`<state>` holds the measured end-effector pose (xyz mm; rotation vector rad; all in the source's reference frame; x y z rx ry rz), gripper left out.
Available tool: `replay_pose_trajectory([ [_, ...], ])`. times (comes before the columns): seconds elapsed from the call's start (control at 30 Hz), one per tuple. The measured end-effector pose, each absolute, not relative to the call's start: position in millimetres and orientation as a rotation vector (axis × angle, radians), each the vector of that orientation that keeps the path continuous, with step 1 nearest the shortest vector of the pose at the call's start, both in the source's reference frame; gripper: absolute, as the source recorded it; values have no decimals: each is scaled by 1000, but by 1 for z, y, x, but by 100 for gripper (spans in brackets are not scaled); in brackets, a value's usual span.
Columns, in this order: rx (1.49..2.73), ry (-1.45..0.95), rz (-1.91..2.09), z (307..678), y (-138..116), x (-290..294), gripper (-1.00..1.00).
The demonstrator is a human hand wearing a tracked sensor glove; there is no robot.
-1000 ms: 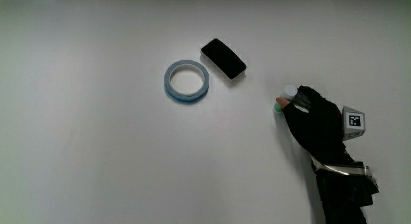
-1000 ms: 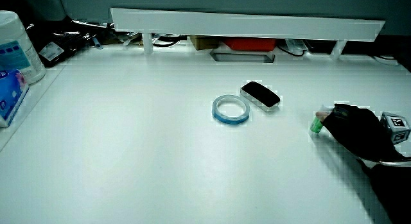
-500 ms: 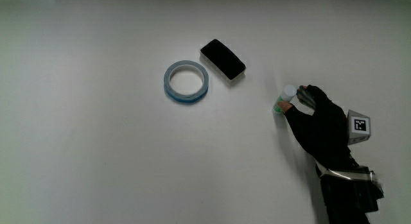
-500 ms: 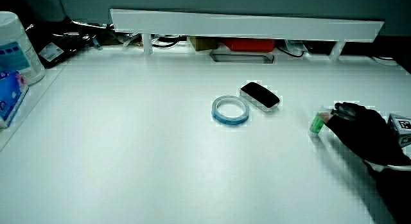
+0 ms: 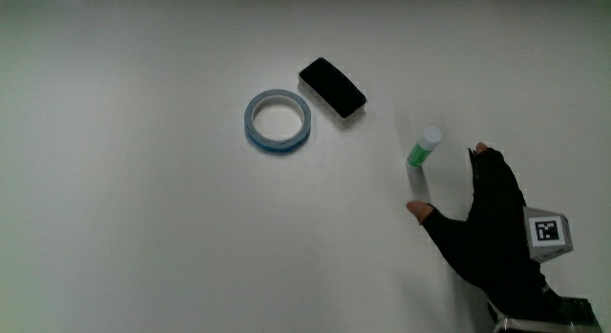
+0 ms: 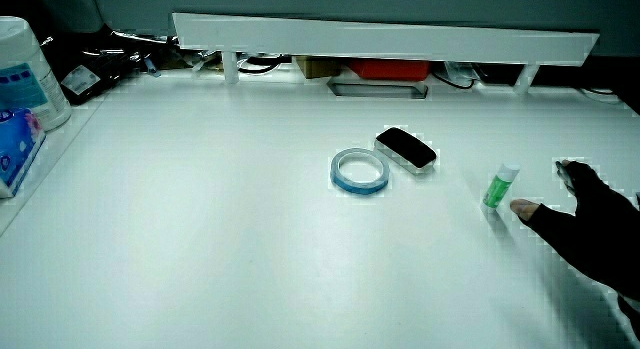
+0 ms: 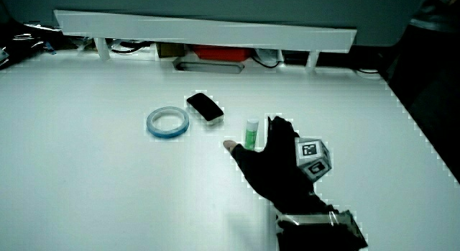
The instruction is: Place glue stick
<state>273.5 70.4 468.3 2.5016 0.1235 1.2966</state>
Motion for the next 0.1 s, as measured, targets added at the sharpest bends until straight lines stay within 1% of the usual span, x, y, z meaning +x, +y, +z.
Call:
replay_pose_trajectory([
  [0.1, 2564, 33, 1063, 451, 79, 264, -100],
])
